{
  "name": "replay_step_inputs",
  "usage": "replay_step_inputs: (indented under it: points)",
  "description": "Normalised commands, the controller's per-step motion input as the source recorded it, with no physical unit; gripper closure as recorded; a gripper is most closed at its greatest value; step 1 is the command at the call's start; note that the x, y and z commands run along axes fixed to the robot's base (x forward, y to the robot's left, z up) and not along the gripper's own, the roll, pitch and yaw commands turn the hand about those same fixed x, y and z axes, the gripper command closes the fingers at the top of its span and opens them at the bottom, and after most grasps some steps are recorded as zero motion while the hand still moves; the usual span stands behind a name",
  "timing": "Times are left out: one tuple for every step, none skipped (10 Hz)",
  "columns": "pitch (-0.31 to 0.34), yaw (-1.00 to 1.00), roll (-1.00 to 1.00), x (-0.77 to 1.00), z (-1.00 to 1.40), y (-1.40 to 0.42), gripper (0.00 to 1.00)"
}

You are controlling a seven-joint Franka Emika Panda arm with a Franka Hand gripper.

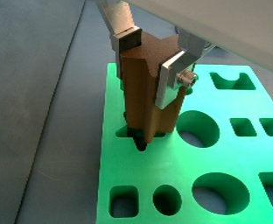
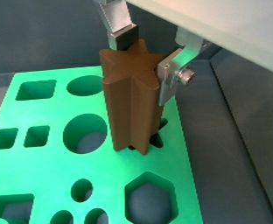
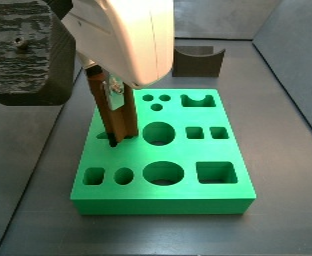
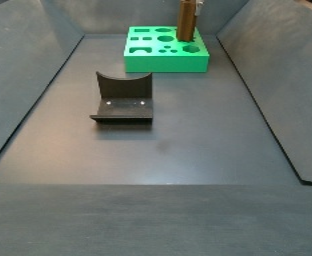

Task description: Insert the star object.

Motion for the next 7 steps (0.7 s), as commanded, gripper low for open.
replay_step_inputs:
  points:
    - [0.0, -0.09, 0.0, -0.15, 0.0, 0.0, 1.0]
    - [-0.007, -0.11, 0.01, -0.29, 0.02, 0.0, 1.0]
    - [-0.02, -0.11, 0.01, -0.29, 0.07, 0.0, 1.0]
    - [-0.004, -0.11, 0.0, -0.19, 0.13, 0.0, 1.0]
    - [0.0, -0.09, 0.0, -0.08, 0.22, 0.0, 1.0]
    - [0.0, -0.05, 0.0, -0.05, 0.12, 0.0, 1.0]
    - [-0.007, -0.01, 0.02, -0.06, 0.0, -0.03, 1.0]
